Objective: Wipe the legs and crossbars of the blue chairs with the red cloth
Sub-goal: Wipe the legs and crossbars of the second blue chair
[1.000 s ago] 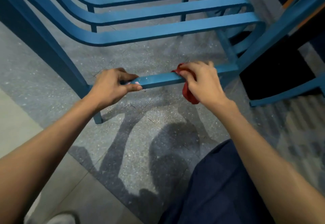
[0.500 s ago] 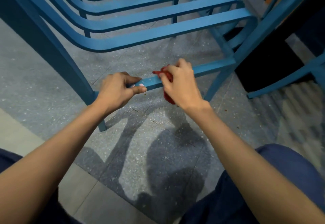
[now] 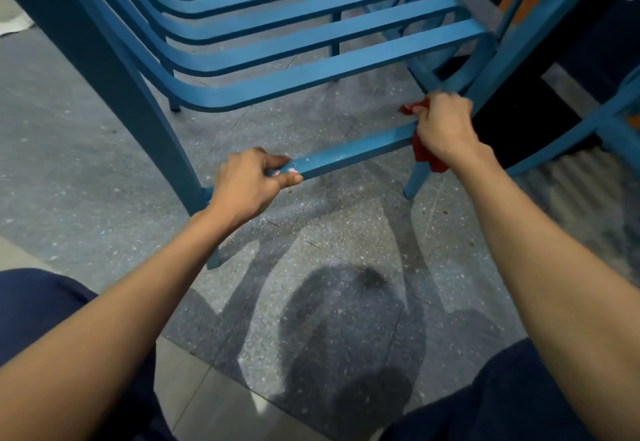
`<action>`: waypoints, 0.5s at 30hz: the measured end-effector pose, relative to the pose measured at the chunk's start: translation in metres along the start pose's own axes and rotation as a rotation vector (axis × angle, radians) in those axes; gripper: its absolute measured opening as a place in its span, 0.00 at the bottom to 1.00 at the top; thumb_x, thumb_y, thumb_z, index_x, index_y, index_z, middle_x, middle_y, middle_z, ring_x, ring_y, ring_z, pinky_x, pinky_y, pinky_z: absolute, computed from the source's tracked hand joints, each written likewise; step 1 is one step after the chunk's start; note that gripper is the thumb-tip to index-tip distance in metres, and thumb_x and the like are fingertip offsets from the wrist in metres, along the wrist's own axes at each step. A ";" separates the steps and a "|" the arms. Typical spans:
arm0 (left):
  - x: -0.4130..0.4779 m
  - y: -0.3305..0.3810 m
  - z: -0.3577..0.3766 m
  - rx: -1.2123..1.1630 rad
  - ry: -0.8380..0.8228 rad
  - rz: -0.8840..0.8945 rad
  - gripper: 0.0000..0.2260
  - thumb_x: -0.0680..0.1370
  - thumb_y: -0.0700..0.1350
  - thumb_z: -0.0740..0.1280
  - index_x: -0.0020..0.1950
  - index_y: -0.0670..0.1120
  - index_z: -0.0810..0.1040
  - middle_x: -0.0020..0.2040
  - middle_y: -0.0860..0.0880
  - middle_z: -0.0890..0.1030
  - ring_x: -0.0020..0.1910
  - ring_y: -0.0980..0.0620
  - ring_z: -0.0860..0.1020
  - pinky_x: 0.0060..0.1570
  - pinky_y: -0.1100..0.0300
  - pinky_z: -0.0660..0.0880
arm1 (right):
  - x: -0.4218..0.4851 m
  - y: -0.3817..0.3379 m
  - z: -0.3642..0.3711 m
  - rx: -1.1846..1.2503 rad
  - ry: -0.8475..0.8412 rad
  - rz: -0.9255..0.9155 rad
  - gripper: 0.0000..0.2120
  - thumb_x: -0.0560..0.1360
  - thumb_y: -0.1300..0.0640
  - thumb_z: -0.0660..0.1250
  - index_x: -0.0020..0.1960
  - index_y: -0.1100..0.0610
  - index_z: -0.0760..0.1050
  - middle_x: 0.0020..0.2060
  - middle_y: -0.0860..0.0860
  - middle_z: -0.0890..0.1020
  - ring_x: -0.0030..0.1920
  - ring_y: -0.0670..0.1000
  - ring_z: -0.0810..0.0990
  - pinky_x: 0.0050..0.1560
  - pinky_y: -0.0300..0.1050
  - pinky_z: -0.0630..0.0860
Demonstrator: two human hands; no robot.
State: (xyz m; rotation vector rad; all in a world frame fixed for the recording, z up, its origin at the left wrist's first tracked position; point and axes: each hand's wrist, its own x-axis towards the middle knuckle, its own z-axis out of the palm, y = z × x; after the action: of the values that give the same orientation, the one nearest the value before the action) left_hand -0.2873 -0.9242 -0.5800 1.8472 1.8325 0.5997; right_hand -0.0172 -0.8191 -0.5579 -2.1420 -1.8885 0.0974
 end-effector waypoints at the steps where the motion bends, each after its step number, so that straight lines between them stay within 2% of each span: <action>1: 0.000 0.000 -0.001 0.005 0.004 0.001 0.23 0.74 0.56 0.69 0.65 0.47 0.78 0.54 0.47 0.81 0.50 0.47 0.77 0.50 0.51 0.74 | -0.004 -0.006 0.003 0.015 -0.002 0.015 0.13 0.79 0.61 0.56 0.59 0.66 0.74 0.57 0.66 0.76 0.62 0.66 0.70 0.62 0.52 0.65; 4: 0.001 0.000 -0.002 0.020 0.004 -0.003 0.22 0.74 0.57 0.69 0.65 0.47 0.78 0.54 0.47 0.81 0.51 0.46 0.77 0.50 0.52 0.73 | -0.031 -0.036 0.011 0.054 -0.025 -0.073 0.12 0.79 0.63 0.59 0.59 0.64 0.76 0.57 0.61 0.76 0.63 0.62 0.67 0.65 0.54 0.64; 6: 0.000 0.001 -0.001 0.028 -0.001 -0.011 0.22 0.74 0.57 0.69 0.65 0.48 0.78 0.54 0.47 0.81 0.51 0.46 0.77 0.50 0.53 0.73 | -0.058 -0.059 0.015 0.082 -0.056 -0.234 0.12 0.79 0.60 0.60 0.60 0.61 0.76 0.57 0.57 0.76 0.63 0.58 0.66 0.65 0.53 0.64; 9: -0.004 0.003 0.001 0.046 0.007 -0.009 0.21 0.74 0.57 0.69 0.64 0.49 0.79 0.54 0.45 0.81 0.51 0.44 0.78 0.51 0.51 0.74 | -0.096 -0.073 0.021 0.133 -0.091 -0.555 0.13 0.79 0.60 0.61 0.62 0.60 0.76 0.57 0.56 0.78 0.58 0.57 0.69 0.60 0.46 0.63; 11: -0.005 0.004 0.001 0.050 0.009 -0.001 0.20 0.75 0.57 0.69 0.63 0.50 0.79 0.52 0.45 0.81 0.50 0.43 0.78 0.51 0.51 0.74 | -0.103 -0.061 0.021 0.157 -0.107 -0.665 0.13 0.78 0.61 0.62 0.61 0.60 0.77 0.56 0.56 0.79 0.55 0.59 0.72 0.55 0.41 0.62; 13: -0.009 0.005 0.000 0.054 -0.002 0.041 0.17 0.76 0.53 0.69 0.63 0.49 0.79 0.53 0.45 0.80 0.50 0.44 0.78 0.51 0.53 0.73 | -0.094 -0.042 0.019 0.141 -0.083 -0.627 0.13 0.77 0.62 0.63 0.60 0.58 0.78 0.56 0.55 0.80 0.54 0.58 0.74 0.54 0.39 0.61; 15: -0.015 0.002 -0.002 0.075 0.007 0.104 0.17 0.76 0.47 0.68 0.65 0.48 0.77 0.55 0.44 0.79 0.51 0.44 0.78 0.53 0.51 0.75 | -0.077 -0.029 0.018 0.108 -0.032 -0.498 0.14 0.77 0.63 0.62 0.60 0.57 0.78 0.56 0.54 0.80 0.54 0.58 0.73 0.55 0.41 0.62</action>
State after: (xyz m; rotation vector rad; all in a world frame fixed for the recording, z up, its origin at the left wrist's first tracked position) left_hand -0.2872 -0.9396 -0.5775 2.0015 1.7949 0.5818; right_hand -0.0606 -0.8884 -0.5784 -1.5549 -2.3137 0.1252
